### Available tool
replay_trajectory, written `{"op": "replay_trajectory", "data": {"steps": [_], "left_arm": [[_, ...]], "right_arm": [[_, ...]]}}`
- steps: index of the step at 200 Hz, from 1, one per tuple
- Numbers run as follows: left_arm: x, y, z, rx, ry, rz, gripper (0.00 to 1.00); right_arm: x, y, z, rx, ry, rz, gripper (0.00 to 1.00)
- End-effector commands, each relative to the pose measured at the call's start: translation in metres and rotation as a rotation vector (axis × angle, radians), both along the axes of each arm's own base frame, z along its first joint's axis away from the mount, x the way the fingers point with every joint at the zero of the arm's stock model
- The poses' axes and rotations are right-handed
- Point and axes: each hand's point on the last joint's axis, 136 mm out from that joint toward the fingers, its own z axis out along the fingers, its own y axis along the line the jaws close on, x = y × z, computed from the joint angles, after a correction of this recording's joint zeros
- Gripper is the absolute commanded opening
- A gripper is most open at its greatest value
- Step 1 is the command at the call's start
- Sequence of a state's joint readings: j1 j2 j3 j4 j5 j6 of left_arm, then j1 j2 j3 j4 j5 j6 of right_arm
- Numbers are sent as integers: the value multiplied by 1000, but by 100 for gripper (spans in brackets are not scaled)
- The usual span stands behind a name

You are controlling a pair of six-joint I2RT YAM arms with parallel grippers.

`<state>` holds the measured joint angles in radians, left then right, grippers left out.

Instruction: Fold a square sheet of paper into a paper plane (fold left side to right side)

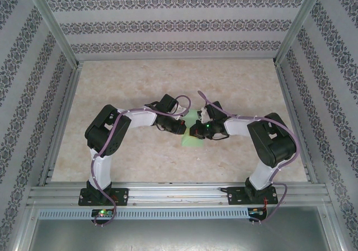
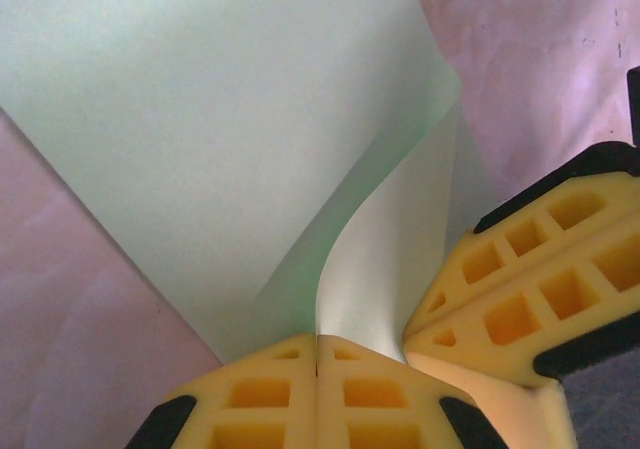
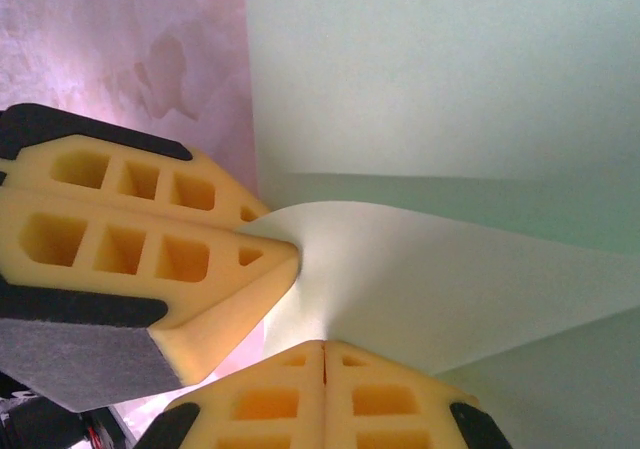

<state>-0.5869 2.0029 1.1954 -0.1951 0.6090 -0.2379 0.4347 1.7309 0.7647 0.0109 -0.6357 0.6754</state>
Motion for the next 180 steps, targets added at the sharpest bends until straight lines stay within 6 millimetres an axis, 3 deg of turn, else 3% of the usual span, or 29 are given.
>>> {"op": "replay_trajectory", "data": {"steps": [1,36,71,131,152,180], "left_arm": [[-4,15,-21,74,28,8,0],[-4,16,-21,77,29,13,1],[1,14,-12,66,13,24,11],[17,17,49,14,-87,88,23],[11,26,66,6,-89,119,25],[-14,31,72,-39,0,159,24]], "right_arm": [[1,-5,-10,-37,7,-6,0],[-3,-9,-17,-63,28,-9,0],[-8,-13,-24,-81,51,-18,0],[-14,-16,-27,-83,58,-24,0],[-13,-15,-25,-75,53,-23,0],[-12,-14,-23,-68,48,-21,0]]}}
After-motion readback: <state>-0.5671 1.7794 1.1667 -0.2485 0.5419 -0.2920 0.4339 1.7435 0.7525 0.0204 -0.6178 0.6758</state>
